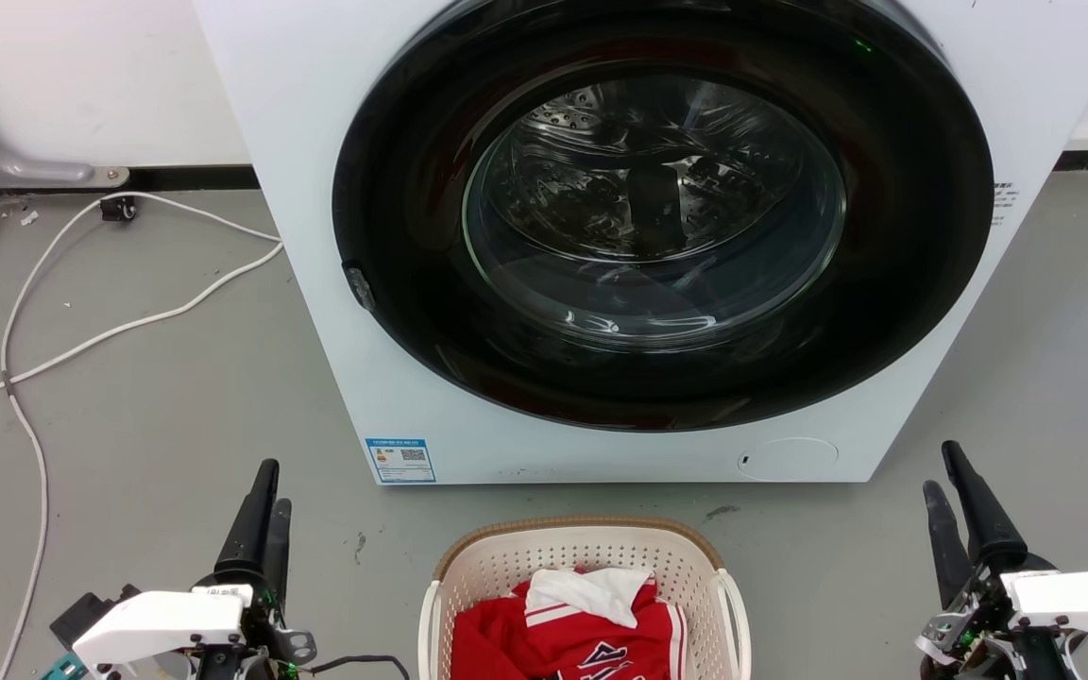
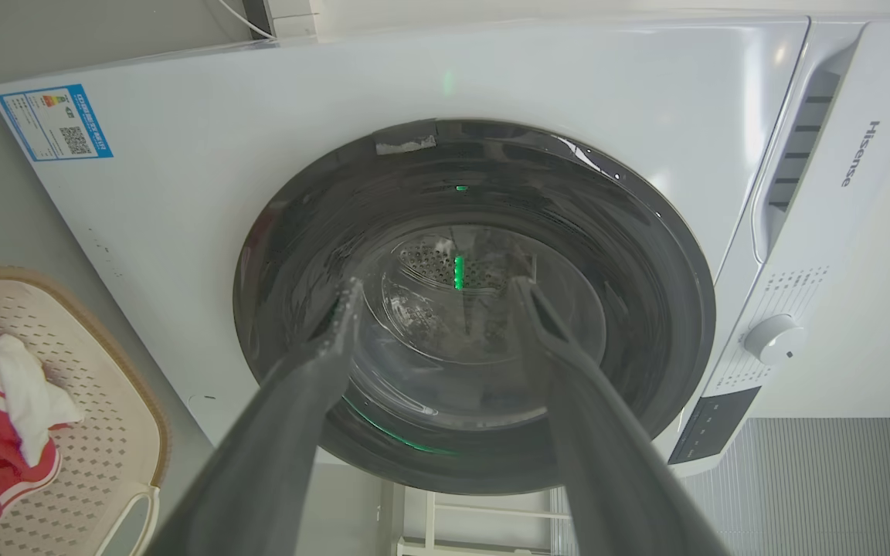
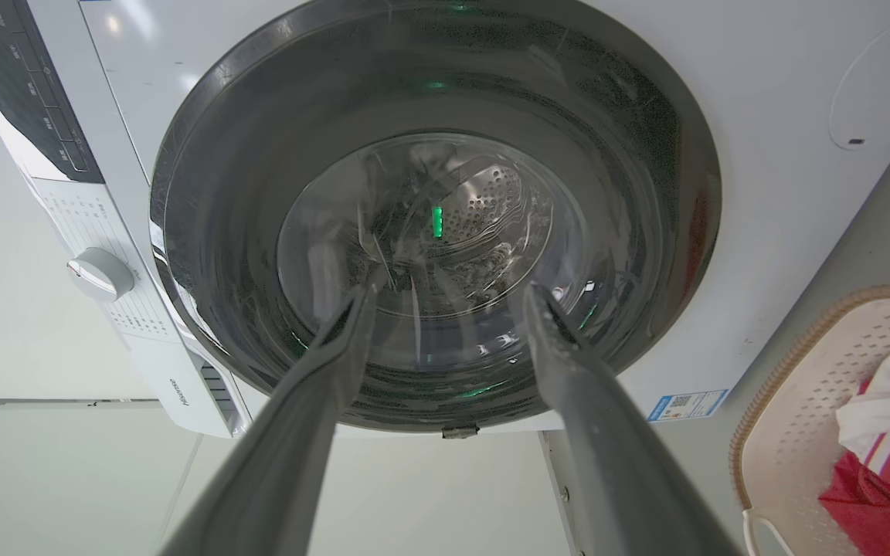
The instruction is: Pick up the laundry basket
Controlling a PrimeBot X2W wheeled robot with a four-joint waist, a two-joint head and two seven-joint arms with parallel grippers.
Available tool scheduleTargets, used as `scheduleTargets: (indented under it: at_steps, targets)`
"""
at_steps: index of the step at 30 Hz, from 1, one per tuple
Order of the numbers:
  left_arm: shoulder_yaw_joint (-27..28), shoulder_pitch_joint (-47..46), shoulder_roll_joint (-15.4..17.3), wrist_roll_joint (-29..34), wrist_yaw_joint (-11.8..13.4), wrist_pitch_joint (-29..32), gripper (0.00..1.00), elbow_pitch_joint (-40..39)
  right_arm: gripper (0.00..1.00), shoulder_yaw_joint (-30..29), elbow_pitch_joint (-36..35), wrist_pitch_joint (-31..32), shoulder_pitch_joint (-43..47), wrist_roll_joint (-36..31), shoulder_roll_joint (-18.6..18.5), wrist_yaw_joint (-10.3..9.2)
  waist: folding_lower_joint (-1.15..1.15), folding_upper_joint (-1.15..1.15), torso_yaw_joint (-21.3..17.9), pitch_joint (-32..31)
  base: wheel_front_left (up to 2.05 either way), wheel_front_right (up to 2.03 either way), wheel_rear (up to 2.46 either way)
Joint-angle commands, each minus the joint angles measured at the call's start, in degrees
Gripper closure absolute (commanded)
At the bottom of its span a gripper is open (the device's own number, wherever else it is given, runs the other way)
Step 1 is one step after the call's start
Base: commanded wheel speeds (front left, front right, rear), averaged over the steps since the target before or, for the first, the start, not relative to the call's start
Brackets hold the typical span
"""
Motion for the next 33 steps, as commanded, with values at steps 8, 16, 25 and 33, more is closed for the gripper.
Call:
scheduleTargets:
  at_steps: [8, 16, 25, 33]
  targets:
    - [-0.47, -0.66, 0.21, 9.69, 1.11, -2.57, 0.0, -3.86, 0.0, 0.37, -4.8, -2.62, 0.01, -11.91, -0.2, 0.0, 0.0, 0.0, -0.05, 0.12, 0.0, 0.0, 0.0]
    - [-2.05, -0.26, 0.22, 20.0, 3.32, -4.55, 0.0, -6.25, 0.0, 1.67, -7.76, -4.62, 0.88, -24.71, -0.24, 0.0, 0.0, 0.0, -0.08, 0.27, 0.0, 0.0, 0.0]
    - [-3.58, 0.43, 0.24, 29.77, 5.17, -6.58, 0.0, -8.19, 0.0, 2.82, -9.32, -6.66, 2.12, -36.75, -0.29, 0.0, 0.0, 0.0, -0.12, 0.38, 0.0, 0.0, 0.0]
    - [-4.48, 1.04, 0.25, 37.55, 5.83, -8.22, 0.0, -9.38, 0.0, 3.28, -10.33, -8.33, 2.82, -44.98, -0.33, 0.0, 0.0, 0.0, -0.16, 0.47, 0.0, 0.0, 0.0]
